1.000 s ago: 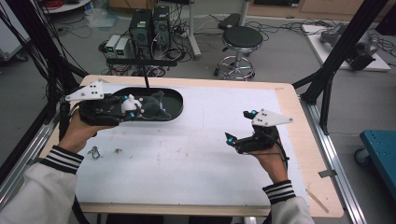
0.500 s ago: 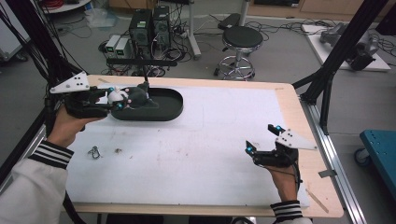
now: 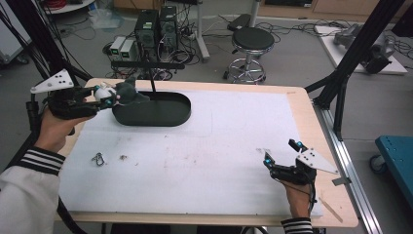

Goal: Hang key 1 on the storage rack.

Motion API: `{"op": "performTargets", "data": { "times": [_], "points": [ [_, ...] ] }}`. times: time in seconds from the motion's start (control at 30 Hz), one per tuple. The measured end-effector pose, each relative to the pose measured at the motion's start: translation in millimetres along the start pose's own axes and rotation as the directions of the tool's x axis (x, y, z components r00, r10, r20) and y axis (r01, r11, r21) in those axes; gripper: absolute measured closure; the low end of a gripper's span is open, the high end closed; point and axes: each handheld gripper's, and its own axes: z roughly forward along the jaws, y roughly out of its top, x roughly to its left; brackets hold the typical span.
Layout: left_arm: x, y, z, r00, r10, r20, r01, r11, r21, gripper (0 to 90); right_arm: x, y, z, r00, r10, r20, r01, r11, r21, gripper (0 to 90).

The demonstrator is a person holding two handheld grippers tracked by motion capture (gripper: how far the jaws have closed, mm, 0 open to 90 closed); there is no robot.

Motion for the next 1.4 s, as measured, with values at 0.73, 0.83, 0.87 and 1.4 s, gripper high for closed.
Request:
{"op": "performTargets", "data": {
  "times": [0.73,0.83,0.87,1.4],
  "points": [
    [28.1,3.7,-28.4,0.9848,-0.067,-0.160,0.066,0.9978,-0.012,52.9,4.9,-16.7,8.6,0.9998,-0.010,0.018,0.011,0.998,-0.057,0.8],
    [31.5,5.2,-30.0,0.9814,-0.066,-0.180,0.066,0.9978,-0.008,52.9,7.7,-19.5,6.9,0.9997,-0.011,0.024,0.013,0.995,-0.101,0.8],
    [32.6,5.7,-30.1,0.9805,-0.064,-0.186,0.065,0.9979,-0.005,52.9,7.7,-19.5,6.9,0.9997,-0.011,0.024,0.013,0.995,-0.101,0.8],
    [51.9,9.3,-22.1,0.9572,-0.089,-0.276,0.097,0.9951,0.017,52.9,9.7,-28.7,6.5,0.9991,-0.020,0.037,0.026,0.986,-0.163,0.7]
  ]
}}
